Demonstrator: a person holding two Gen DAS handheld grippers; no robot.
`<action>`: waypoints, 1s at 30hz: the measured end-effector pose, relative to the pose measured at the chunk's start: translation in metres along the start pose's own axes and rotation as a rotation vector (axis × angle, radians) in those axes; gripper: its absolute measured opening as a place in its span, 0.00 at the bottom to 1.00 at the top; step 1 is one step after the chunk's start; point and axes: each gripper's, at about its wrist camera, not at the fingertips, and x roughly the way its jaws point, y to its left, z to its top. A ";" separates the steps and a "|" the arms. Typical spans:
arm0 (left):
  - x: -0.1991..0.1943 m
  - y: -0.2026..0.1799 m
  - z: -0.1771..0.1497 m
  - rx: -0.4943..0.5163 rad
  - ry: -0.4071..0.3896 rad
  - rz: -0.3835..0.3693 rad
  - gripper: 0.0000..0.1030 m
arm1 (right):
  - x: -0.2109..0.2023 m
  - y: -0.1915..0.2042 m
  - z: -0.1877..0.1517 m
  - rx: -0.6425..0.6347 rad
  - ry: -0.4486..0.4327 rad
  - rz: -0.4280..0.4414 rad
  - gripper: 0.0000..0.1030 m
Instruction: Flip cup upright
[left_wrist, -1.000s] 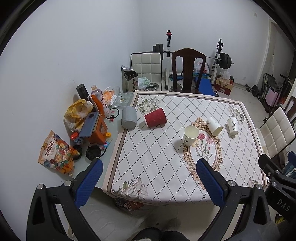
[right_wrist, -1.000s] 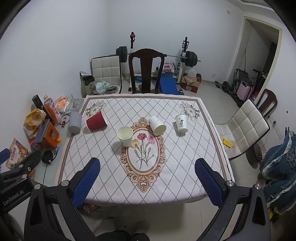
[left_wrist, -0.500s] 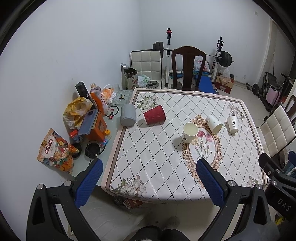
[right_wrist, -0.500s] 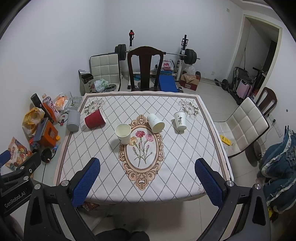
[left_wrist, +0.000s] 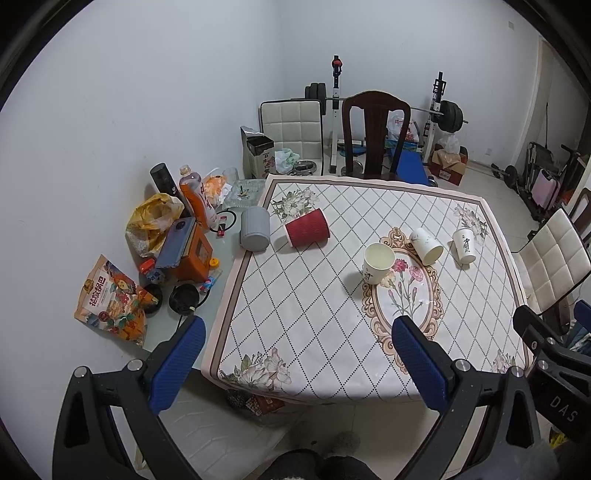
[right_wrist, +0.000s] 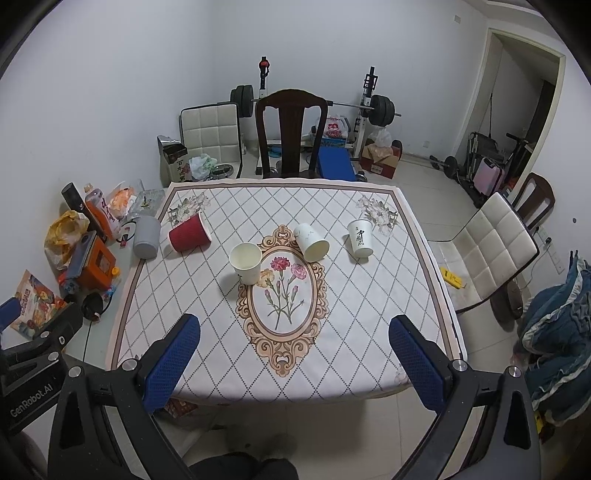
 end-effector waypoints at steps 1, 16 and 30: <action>0.000 0.000 0.000 0.001 0.000 -0.001 1.00 | 0.000 -0.001 -0.001 0.001 0.001 0.001 1.00; 0.000 -0.001 0.000 0.001 0.001 -0.003 1.00 | 0.002 -0.002 -0.004 0.003 0.001 0.003 1.00; -0.001 -0.001 -0.001 0.003 0.000 -0.002 1.00 | 0.002 -0.002 -0.004 0.004 0.002 0.002 1.00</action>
